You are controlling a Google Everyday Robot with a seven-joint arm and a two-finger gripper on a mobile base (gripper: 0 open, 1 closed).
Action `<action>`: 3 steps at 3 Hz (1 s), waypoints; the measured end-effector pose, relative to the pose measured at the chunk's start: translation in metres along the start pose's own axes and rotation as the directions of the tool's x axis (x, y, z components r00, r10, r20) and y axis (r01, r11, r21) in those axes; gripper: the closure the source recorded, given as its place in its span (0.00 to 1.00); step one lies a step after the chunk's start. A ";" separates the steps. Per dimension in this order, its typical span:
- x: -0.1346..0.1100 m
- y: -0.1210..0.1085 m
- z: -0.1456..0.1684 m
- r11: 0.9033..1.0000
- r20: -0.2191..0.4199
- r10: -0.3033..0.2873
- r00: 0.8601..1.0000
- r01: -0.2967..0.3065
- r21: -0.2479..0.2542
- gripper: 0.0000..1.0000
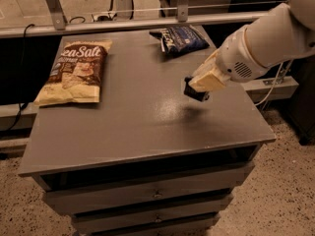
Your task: Move rxbar blueberry near blue chip bag
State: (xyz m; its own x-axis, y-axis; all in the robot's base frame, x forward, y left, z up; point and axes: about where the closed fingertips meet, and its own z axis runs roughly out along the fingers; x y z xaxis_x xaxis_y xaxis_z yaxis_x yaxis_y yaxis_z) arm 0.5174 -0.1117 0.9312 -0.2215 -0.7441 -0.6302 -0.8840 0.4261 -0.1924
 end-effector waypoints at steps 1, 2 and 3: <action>-0.004 -0.002 0.003 1.000 0.026 0.003 1.000 -0.003 -0.002 1.00; -0.012 -0.021 -0.010 1.000 0.104 -0.001 0.995 0.000 0.015 1.00; -0.031 -0.039 -0.014 1.000 0.189 -0.026 0.982 0.024 0.015 1.00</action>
Offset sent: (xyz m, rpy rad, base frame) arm 0.0394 -0.0213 0.0548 0.1872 -0.1438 0.0237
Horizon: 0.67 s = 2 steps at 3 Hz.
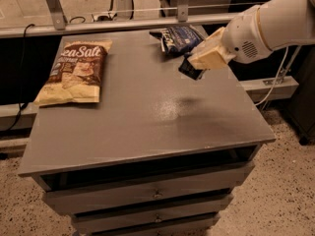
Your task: Move rxbar blueberry near blue chip bag
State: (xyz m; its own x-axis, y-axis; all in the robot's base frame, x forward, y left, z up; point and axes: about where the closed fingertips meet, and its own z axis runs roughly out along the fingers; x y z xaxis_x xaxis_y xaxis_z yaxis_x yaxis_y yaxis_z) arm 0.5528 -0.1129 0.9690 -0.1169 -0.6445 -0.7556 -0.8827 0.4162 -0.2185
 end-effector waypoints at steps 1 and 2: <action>-0.014 -0.005 0.022 0.999 0.046 -0.024 0.999 0.026 -0.035 1.00; -0.018 -0.017 0.044 0.998 0.070 -0.051 0.996 0.053 -0.038 1.00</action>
Offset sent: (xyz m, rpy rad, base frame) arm 0.0640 0.0416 -0.0202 0.0537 -0.0660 0.0959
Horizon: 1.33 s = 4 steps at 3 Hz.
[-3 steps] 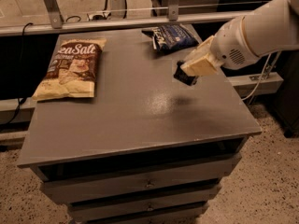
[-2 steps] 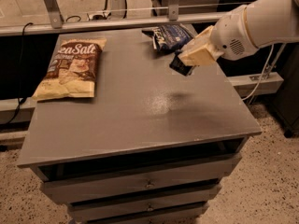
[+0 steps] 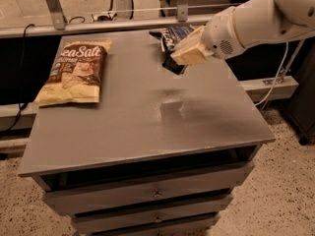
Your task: Move rxbar blueberry near blue chip bag
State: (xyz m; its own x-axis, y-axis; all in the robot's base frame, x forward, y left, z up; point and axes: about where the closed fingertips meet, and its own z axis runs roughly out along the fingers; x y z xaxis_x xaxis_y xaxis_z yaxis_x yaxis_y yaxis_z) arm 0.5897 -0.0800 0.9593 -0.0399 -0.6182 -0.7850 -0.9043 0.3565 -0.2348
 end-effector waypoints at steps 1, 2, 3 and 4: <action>0.002 -0.029 0.008 0.998 0.002 -0.054 0.999 0.054 0.028 1.00; 0.009 -0.067 0.008 0.993 -0.008 -0.108 0.994 0.108 0.053 1.00; 0.019 -0.103 0.010 0.987 -0.011 -0.149 0.989 0.150 0.065 1.00; 0.035 -0.130 0.018 0.980 -0.038 -0.180 0.983 0.183 0.077 1.00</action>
Offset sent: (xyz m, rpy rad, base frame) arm 0.1140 -0.0610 0.0236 -0.0891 -0.1958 0.0131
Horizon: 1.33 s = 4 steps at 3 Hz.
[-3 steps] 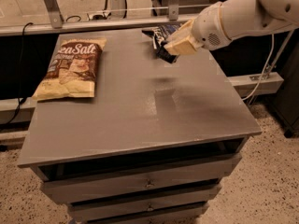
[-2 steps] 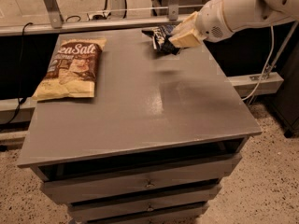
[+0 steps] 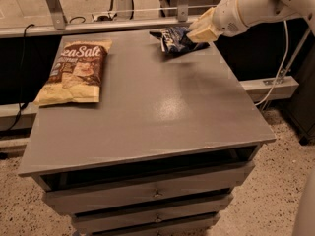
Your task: Move rxbar blueberry near blue chip bag
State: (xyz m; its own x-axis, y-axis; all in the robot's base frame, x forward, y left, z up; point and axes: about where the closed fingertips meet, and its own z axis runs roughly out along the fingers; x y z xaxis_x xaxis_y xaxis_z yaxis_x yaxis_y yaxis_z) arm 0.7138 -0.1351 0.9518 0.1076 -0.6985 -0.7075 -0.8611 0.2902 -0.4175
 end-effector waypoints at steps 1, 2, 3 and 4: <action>0.019 -0.011 0.008 1.000 -0.051 -0.027 0.998 0.028 0.010 1.00; 0.036 -0.018 0.017 0.999 -0.099 -0.036 0.994 0.037 0.011 0.82; 0.046 -0.022 0.026 0.999 -0.130 -0.043 0.991 0.045 0.012 0.59; 0.056 -0.026 0.034 0.999 -0.163 -0.048 0.985 0.051 0.013 0.36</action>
Offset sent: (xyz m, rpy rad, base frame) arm 0.0405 -0.0354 -0.0383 -0.1574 -0.0038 -0.0592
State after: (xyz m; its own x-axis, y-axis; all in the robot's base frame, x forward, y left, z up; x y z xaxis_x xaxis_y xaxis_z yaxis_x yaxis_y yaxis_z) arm 0.7587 -0.1594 0.9037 0.0662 -0.8088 -0.5844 -0.8481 0.2629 -0.4599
